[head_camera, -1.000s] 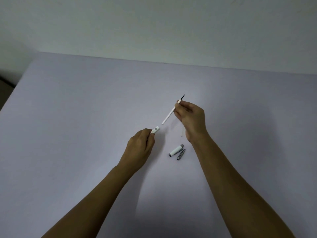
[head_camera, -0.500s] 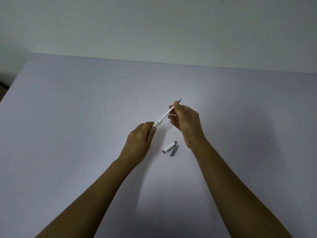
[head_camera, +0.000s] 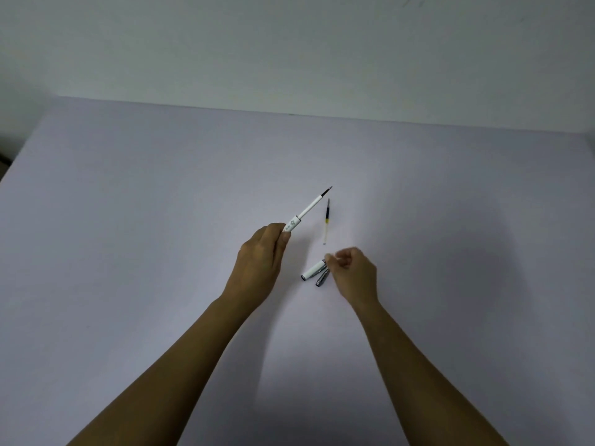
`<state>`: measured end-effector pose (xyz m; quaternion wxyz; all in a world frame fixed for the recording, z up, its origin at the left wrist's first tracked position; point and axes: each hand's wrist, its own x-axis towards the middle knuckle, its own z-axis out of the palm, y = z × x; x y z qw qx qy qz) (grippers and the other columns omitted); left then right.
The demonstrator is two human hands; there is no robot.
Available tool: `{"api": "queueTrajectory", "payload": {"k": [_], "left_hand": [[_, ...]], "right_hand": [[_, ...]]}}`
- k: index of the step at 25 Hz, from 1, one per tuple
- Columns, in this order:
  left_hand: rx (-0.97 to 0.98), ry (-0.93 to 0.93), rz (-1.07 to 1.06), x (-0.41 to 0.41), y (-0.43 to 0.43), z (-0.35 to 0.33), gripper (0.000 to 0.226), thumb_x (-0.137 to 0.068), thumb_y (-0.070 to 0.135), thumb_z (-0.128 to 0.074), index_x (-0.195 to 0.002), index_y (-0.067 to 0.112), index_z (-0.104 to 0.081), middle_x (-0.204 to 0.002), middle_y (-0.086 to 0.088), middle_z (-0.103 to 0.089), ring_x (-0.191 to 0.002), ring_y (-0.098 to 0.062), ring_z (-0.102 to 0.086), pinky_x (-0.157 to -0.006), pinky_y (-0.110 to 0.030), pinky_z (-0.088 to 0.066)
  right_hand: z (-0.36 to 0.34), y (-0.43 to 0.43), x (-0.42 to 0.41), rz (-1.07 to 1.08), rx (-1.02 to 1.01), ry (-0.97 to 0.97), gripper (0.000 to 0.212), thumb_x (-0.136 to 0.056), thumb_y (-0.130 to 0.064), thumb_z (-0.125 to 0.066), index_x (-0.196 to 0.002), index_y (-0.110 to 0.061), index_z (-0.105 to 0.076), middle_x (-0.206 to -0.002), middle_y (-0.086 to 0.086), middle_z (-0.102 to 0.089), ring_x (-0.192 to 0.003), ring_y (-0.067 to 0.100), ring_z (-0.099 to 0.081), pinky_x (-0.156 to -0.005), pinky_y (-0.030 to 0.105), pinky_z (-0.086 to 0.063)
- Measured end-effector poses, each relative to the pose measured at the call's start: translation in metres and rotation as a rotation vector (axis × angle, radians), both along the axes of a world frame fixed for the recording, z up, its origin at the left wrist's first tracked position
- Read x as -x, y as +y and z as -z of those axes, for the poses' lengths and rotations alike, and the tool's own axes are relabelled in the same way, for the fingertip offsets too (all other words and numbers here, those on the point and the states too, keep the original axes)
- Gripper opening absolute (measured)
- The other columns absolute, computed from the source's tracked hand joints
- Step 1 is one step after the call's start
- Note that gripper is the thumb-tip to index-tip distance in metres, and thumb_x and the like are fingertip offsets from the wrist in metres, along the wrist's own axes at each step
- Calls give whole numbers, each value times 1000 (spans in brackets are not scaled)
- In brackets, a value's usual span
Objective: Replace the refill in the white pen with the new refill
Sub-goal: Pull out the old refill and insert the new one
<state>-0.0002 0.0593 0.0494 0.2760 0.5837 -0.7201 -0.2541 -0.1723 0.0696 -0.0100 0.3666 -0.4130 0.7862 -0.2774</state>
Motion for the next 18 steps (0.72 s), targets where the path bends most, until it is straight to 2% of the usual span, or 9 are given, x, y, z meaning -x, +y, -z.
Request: {"api": "queueTrajectory", "payload": {"k": [4,6,9,12,14,16,18], "left_hand": [[-11,-8,-16,-3,3,1,22,-96,23,-36,-93,9,-52,-71,-3,-49,-61,-20,-42,-53,-24,-23],[-13,-1,-20,-4,4,0,22,-96,23,-36,-93,9,-52,-71,-2,-49,-61,-20,-41,-53,-24,-23],[-8,39,-32,-4,7,-2,23,-96,23,-36,-93,8,-53,-72,-5,-53,-62,-22,-45,-56,-29,-32],[-10,94,-51,-4,9,-3,28,-96,26,-33,-92,8,-54,-74,-11,-57,-66,-26,-49,-59,-27,-35],[-16,129,-58,-6,10,-4,29,-96,29,-32,-92,11,-53,-73,-7,-56,-64,-18,-49,-59,-18,-36],[-47,196,-76,-7,11,-2,24,-97,30,-31,-93,20,-53,-72,3,-55,-63,-10,-49,-58,-10,-37],[-67,245,-80,-8,14,-3,21,-97,32,-31,-93,28,-51,-72,8,-54,-64,-8,-50,-57,-8,-39]], "right_hand": [[17,15,-12,-29,-52,47,31,-75,-25,-76,-90,-5,-58,-74,2,-61,-72,20,-58,-67,27,-41],[20,17,-12,-22,-69,64,30,-74,-22,-76,-92,-6,-58,-81,7,-66,-76,24,-62,-67,26,-41],[17,16,-7,-26,-112,103,27,-74,-16,-71,-98,-7,-61,-94,9,-72,-85,25,-66,-69,22,-42],[2,9,1,22,-78,70,21,-74,-17,-69,-94,-11,-67,-92,6,-73,-90,24,-66,-77,27,-48],[-19,-2,5,93,37,-120,9,-76,-17,-67,-83,-19,-70,-81,-2,-72,-85,18,-66,-76,26,-51],[-47,-14,8,190,186,-466,10,-79,-15,-67,-75,-24,-69,-70,-8,-71,-77,12,-66,-69,20,-52],[-73,-23,11,240,314,-749,9,-82,-14,-66,-80,-23,-68,-73,-8,-73,-78,8,-69,-65,16,-53]]}}
